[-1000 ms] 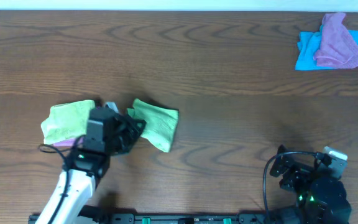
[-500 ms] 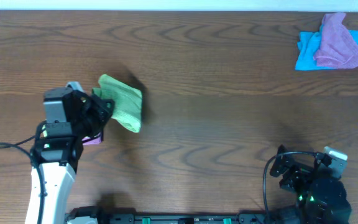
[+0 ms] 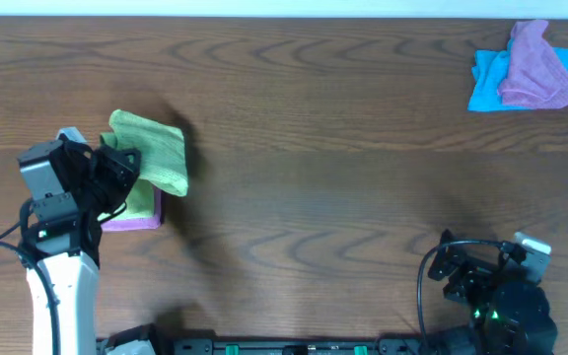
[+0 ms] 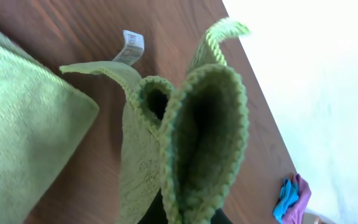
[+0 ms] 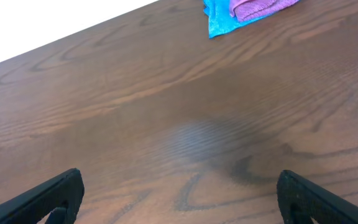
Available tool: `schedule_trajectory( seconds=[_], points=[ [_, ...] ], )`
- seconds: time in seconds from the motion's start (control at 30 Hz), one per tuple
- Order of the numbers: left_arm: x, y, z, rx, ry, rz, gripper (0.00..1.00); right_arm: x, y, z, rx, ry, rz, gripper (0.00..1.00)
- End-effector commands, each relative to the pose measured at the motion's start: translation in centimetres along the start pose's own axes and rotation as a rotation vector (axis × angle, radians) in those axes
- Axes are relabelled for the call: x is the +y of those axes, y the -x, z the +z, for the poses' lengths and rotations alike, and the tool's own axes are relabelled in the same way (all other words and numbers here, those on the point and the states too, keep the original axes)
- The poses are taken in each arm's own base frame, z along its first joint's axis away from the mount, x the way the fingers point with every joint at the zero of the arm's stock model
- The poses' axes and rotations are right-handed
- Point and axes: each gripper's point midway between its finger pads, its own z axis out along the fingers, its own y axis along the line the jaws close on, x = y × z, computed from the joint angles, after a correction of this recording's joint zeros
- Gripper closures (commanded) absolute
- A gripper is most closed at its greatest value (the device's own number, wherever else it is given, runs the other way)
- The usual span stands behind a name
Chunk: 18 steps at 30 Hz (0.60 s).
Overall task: Fold the cloth
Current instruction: 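Carry the folded cloth left with the left gripper onto the cloth stack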
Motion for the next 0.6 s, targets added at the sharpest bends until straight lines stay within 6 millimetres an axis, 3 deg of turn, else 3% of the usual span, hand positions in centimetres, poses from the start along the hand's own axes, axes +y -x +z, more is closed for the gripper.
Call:
schedule_trajectory(
  seconds=[0.0,0.33,0.57],
  points=[
    [-1.1,1.5,-0.1,-0.018,-0.025,0.046,0.94,-0.5,0.0,0.1,-0.007,-0.022,0.024,0.01],
    [-1.8,3.4,1.3,-0.016,-0.020,0.080,0.95,-0.5,0.0,0.1,-0.007,-0.022,0.024,0.01],
    [0.0,5.4,0.1,-0.050,-0.005,0.016,0.94,-0.5,0.0,0.1,-0.007,-0.022,0.024,0.01]
  ],
)
